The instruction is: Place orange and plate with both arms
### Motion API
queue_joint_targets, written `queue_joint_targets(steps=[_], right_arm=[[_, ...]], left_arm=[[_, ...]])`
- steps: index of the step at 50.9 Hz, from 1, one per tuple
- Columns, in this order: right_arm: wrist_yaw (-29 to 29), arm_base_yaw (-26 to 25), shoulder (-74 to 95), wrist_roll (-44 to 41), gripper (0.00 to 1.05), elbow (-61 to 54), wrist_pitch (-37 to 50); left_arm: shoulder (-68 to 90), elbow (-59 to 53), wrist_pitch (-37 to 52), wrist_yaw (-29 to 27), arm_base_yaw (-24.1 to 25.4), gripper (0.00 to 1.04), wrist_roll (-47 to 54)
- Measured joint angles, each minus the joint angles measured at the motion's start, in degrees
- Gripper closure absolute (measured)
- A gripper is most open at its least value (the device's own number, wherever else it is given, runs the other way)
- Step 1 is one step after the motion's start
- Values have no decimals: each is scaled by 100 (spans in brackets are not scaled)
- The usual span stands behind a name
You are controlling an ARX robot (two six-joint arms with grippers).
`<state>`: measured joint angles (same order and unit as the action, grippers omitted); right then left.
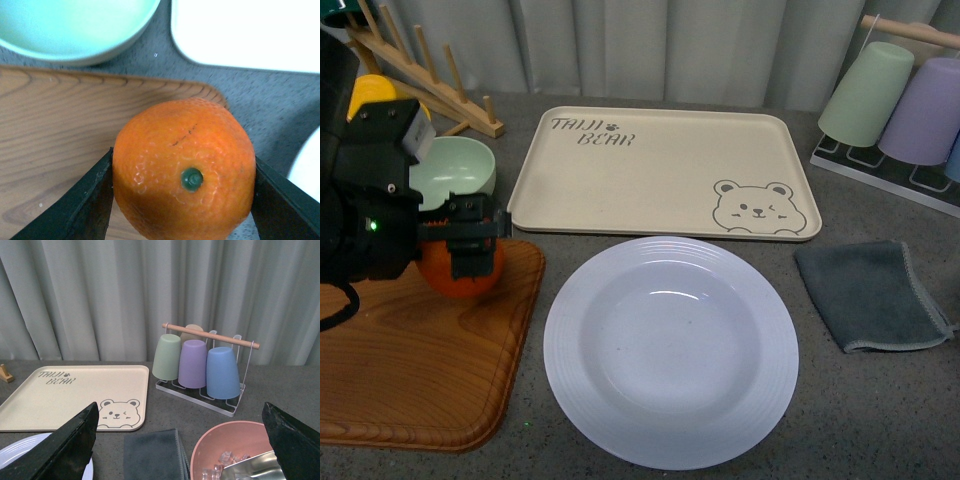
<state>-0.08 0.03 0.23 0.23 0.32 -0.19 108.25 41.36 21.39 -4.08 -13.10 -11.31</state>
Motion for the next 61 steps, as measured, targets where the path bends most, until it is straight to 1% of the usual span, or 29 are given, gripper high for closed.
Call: queue_joint_targets(steps=[4, 9, 17, 22, 25, 31, 39, 51, 56, 61], right_arm=[[-2, 0, 0, -2, 9, 0, 0], [-2, 0, 0, 0, 9, 0, 0], [0, 0, 0, 0, 9, 0, 0], [0, 0, 0, -2, 9, 0, 0], [0, 0, 0, 0, 9, 0, 0], [2, 0, 0, 0, 9, 0, 0], [-2, 0, 0, -2, 9, 0, 0], [0, 0, 0, -2, 9, 0, 0], [2, 0, 0, -2, 9, 0, 0], [0, 0, 0, -2, 9, 0, 0]], left_arm=[[-293, 0, 0, -44, -173, 38, -74], [-612, 17, -22, -116, -610, 38, -256], [-376, 83, -2, -352, -1744, 38, -769], [-11, 94, 85, -382, -2232, 38, -1027], [44, 109, 81, -313, -2262, 38, -1182], [57, 214, 46, -483, -2179, 38, -1233], [153, 269, 52, -474, -2124, 38, -1239], [210, 273, 15, -348, -2177, 38, -1384], [210, 278, -116, -144, -2208, 38, -1480], [210, 269, -131, -63, -2245, 38, -1604]])
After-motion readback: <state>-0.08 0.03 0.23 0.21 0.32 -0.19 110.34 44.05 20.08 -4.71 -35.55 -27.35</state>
